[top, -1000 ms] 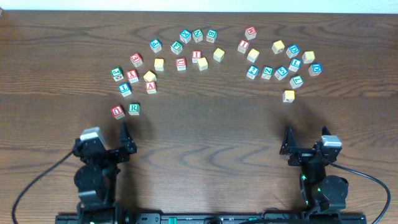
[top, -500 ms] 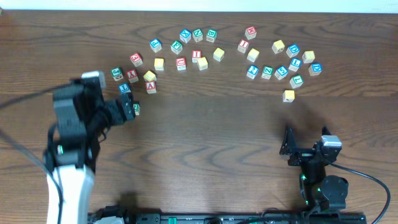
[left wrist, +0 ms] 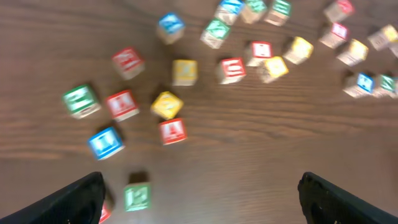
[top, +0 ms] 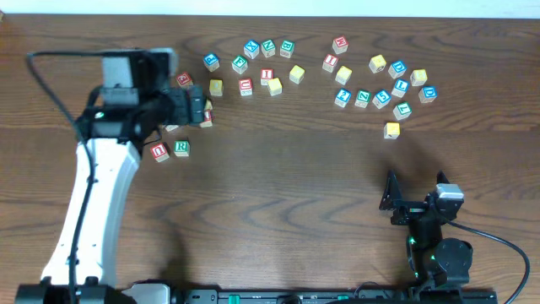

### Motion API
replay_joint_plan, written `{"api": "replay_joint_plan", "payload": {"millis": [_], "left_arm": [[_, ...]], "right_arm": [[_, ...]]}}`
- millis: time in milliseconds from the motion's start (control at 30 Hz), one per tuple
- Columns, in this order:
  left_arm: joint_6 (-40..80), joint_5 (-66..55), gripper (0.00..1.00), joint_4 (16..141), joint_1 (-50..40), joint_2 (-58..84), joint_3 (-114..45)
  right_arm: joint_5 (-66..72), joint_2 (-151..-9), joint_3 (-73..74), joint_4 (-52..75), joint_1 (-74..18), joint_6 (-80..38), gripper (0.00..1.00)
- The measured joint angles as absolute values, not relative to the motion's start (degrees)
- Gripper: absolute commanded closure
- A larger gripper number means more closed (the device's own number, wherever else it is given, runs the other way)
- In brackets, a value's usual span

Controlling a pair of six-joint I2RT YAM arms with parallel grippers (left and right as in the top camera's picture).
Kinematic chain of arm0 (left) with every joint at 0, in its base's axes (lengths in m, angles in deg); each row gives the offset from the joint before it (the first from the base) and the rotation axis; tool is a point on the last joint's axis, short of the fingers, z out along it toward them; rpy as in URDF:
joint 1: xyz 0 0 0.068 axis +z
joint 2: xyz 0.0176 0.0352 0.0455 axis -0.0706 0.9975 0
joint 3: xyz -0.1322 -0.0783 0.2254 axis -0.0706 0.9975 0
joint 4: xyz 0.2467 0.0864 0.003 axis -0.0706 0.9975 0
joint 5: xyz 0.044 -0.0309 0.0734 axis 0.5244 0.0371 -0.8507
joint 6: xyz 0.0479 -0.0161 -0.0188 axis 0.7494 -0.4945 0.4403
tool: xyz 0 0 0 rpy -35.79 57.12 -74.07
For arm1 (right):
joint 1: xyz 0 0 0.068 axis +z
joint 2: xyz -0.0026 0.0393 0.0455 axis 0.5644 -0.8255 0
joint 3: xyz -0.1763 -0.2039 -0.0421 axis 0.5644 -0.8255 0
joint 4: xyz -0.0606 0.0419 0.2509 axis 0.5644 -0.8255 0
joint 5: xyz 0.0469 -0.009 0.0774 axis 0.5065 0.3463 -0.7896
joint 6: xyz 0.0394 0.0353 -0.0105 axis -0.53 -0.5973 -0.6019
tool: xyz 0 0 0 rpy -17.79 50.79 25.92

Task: Spell out CORL

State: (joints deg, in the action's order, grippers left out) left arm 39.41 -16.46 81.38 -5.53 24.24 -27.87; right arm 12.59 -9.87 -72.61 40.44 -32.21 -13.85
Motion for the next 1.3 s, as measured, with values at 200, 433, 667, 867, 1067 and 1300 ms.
{"api": "replay_joint_plan", "payload": {"millis": [200, 433, 667, 867, 1067, 1300], "left_arm": [[39.68, -16.27, 0.02, 80.33, -9.92, 26.44, -28.85], [39.83, -16.24, 0.02, 79.48, -10.97, 27.01, -28.85], [39.83, -16.24, 0.02, 80.66, -10.97, 27.01, -28.85], [39.83, -16.27, 0.02, 81.47, -10.97, 27.01, -28.85], [39.85, -16.27, 0.02, 82.94, -10.97, 27.01, -28.85], [39.85, -16.29, 0.02, 83.61, -10.97, 27.01, -28.89]], "right_arm": [[12.33, -9.87, -72.68, 42.82, -32.21, -13.92, 0.01], [4.90, -9.87, -72.68, 48.92, -32.21, -15.53, 0.01], [-1.83, -13.87, -70.86, 50.97, -32.21, -17.32, 0.01], [-6.60, -29.76, -60.04, 51.00, -32.21, -14.88, 0.01], [-12.04, -52.77, -41.29, 42.12, -32.21, -12.10, 0.01], [-14.42, -80.00, -12.15, 18.74, -32.23, -8.17, 0.01]]}}
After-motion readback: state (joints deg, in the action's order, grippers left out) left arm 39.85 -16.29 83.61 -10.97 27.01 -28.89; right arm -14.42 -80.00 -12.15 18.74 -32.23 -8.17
